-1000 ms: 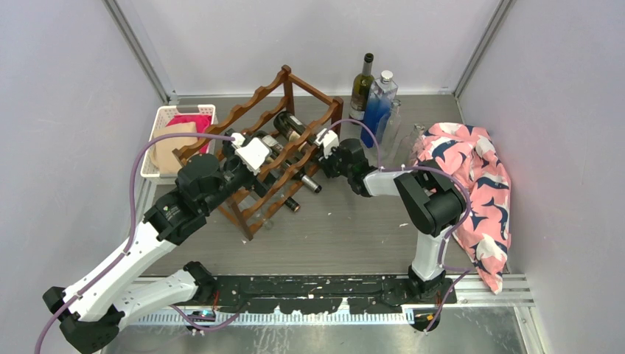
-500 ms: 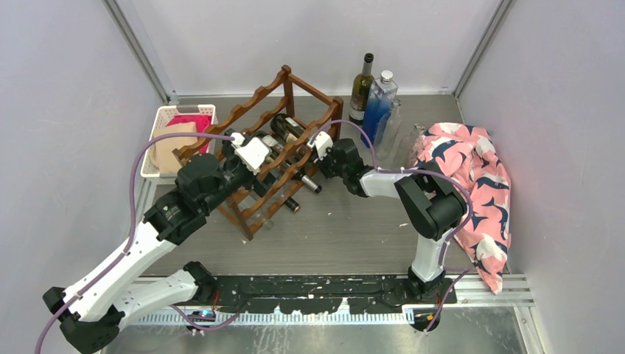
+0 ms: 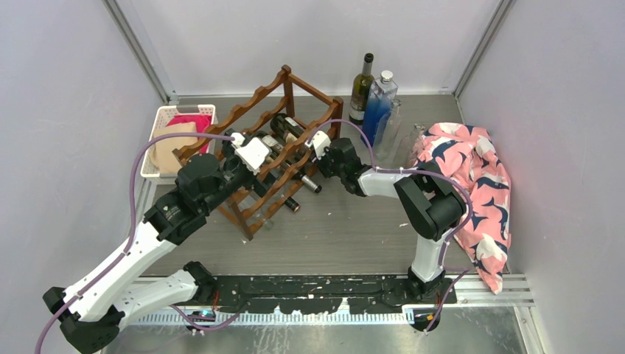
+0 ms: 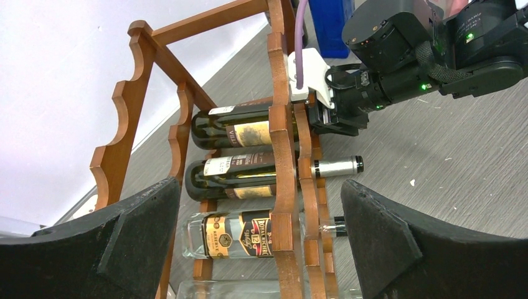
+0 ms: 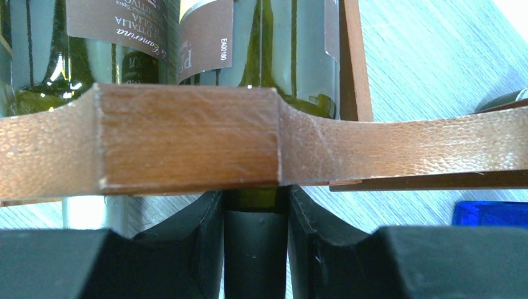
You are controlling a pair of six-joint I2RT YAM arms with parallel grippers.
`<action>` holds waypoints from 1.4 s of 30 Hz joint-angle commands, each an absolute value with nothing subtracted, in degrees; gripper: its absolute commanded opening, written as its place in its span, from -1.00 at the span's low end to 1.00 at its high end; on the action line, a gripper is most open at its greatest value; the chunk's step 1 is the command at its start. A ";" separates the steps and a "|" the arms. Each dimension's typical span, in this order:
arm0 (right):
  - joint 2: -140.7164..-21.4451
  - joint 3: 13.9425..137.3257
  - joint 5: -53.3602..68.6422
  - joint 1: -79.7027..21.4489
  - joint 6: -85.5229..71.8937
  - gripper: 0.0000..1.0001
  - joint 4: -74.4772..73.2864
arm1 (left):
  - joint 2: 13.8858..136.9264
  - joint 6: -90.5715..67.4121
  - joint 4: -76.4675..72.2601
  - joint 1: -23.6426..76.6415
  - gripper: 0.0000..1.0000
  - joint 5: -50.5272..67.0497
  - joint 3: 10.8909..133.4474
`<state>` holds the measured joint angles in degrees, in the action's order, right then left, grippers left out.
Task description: Put the wine bottle on the wine rack
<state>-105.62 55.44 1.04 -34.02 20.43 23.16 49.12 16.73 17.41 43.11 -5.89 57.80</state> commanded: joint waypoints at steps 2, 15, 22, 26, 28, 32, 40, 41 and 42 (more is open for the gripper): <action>-103.05 60.44 1.54 -35.27 18.89 -0.20 34.97 | 48.25 16.72 13.80 42.89 0.98 -4.83 57.88; -103.97 60.60 -1.23 -35.40 18.31 0.06 35.36 | 48.25 16.73 13.80 42.89 0.98 -4.75 57.92; -101.78 58.37 -1.42 -35.39 17.52 0.18 36.25 | 48.08 16.71 13.80 42.89 0.98 -4.67 57.76; -97.89 56.04 -0.80 -35.42 16.43 0.29 34.25 | 48.08 16.71 13.80 42.89 0.98 -4.57 57.79; -95.90 54.80 1.20 -35.41 16.26 0.29 32.16 | 48.00 16.64 13.72 42.89 0.98 -4.49 57.90; -91.71 52.57 2.11 -35.35 16.31 0.30 28.13 | 47.91 16.52 13.64 42.89 0.98 -4.35 57.79; -81.76 47.87 1.78 -35.50 12.68 0.31 18.92 | 47.65 15.72 13.50 42.88 0.97 -3.36 57.91; -80.24 47.41 1.57 -35.63 12.29 0.31 17.17 | 47.59 15.59 13.45 42.87 0.97 -3.27 57.91; -78.81 46.70 1.24 -35.68 11.90 0.31 15.81 | 47.57 15.46 13.49 42.86 0.98 -3.13 57.87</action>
<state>-84.20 48.73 1.48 -35.22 14.83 21.23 48.97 16.53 17.39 43.11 -4.40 57.80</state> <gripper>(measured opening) 0.653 0.989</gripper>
